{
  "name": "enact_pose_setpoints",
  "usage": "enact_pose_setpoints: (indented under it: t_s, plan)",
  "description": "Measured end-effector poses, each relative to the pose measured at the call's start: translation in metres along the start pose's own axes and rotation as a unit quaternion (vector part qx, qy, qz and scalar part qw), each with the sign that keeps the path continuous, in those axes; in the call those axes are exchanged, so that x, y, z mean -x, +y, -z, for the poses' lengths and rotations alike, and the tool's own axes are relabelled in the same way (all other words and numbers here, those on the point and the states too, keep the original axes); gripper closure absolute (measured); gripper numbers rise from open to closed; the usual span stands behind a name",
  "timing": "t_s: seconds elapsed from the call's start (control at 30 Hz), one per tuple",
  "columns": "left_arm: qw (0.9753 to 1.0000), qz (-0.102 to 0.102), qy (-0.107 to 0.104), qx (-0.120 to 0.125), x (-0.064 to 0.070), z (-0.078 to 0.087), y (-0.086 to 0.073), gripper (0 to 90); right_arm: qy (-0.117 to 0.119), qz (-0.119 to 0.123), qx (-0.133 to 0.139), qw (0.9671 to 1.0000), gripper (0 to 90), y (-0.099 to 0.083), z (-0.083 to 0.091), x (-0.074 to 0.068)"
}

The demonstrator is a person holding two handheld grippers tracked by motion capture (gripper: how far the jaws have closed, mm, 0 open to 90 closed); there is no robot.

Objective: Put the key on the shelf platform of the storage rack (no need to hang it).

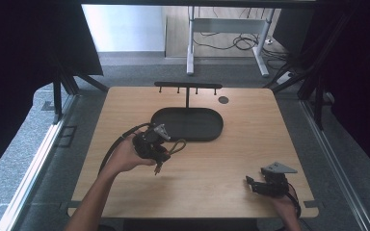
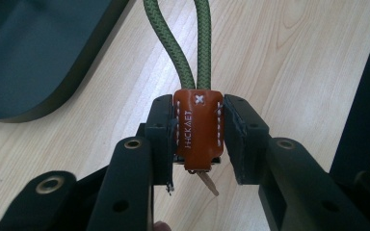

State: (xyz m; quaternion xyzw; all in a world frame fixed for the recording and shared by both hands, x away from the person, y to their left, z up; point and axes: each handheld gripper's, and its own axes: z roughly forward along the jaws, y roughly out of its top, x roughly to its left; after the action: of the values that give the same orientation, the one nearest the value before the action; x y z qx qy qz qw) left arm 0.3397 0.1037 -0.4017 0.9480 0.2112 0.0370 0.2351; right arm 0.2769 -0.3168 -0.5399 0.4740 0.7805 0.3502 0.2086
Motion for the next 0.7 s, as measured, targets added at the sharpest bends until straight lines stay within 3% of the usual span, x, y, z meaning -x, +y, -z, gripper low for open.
enact_pose_setpoints:
  t_s: [0.7]
  plan:
    - [1.0, -0.005, -0.002, 0.003, 0.0024, 0.0023, 0.0031, 66.5, -0.006, -0.001, -0.001, 1.0, 26.8, 0.0007, -0.0008, -0.0007]
